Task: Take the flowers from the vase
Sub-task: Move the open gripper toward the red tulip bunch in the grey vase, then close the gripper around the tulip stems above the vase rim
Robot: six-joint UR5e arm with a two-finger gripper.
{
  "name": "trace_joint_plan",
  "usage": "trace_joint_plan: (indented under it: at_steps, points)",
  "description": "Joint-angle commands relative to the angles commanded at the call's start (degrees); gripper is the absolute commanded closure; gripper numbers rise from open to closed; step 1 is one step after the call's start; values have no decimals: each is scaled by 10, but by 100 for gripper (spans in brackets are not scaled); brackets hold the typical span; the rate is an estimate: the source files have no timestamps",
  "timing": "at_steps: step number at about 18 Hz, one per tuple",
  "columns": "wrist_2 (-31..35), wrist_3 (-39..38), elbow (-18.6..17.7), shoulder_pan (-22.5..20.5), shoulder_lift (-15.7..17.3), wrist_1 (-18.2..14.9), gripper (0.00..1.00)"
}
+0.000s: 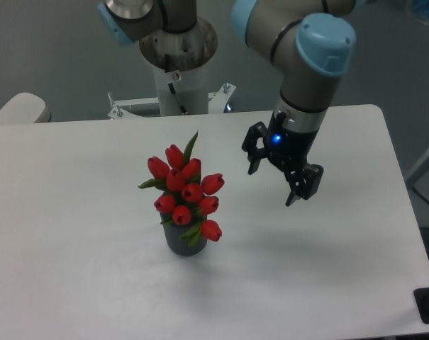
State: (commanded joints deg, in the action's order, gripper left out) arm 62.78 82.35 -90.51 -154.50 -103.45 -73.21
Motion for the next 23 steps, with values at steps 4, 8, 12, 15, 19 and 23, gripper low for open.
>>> trace_joint_plan:
  at_steps: [4,8,12,15,19,23]
  points:
    - [-111,0,-80,-33,18,3,0]
    - [-239,7,-138,-50,19,11,0]
    - [-259,17,-153,-45,19,11,0]
    - [-316,37,-164,-36,19,12,0]
    - [-374,97,-185,-35,17,15,0]
    - [-376,113,-203,-32,14,47,0]
